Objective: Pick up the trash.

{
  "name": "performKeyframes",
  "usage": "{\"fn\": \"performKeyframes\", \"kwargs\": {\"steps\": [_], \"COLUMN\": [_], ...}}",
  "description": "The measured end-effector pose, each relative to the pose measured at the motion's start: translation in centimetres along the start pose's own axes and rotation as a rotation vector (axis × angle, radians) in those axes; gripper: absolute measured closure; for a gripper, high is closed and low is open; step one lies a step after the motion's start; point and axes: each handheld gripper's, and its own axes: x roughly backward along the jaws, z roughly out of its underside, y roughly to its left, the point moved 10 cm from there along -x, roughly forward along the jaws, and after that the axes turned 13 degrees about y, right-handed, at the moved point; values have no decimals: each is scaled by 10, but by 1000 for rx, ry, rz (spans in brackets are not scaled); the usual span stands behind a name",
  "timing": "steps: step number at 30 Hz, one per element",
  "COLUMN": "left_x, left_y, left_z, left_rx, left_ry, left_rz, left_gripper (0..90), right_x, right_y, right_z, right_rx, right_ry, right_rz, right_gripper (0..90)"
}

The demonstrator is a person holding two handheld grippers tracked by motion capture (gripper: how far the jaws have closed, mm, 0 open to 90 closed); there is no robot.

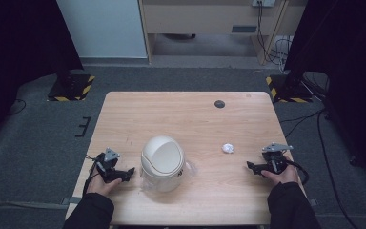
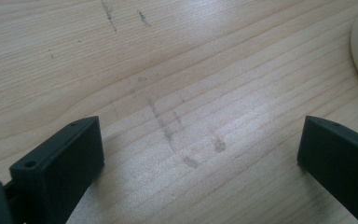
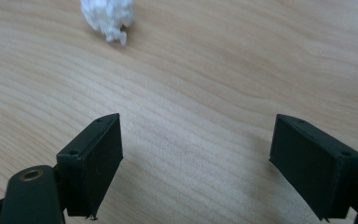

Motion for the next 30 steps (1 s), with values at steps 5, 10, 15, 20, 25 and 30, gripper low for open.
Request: {"fn": "performKeyframes", "kwargs": {"steps": [5, 10, 15, 20, 25, 30], "left_x": [1, 1, 2, 2, 2, 2], "left_y": [-1, -2, -3, -3, -4, -4], "left_z": [1, 2, 3, 3, 3, 4], "left_rx": [5, 9, 12, 19, 28, 31], "left_ry": [1, 1, 1, 1, 0, 0], "left_rz": [-5, -7, -10, -15, -20, -22], "left_gripper": [0, 0, 0, 0, 0, 0], "right_x": [12, 18, 27, 38, 54, 65], "right_y": [-2, -2, -1, 1, 3, 5], "right_z": [-9, -14, -22, -31, -42, -50], "right_rx": [-28, -36, -48, -55, -74, -84], "right_ry": [-70, -95, -136, -184, -244, -282], "right_rz": [-4, -11, -18, -20, -29, -33], "right_gripper": [157, 155, 157, 152, 144, 141]}}
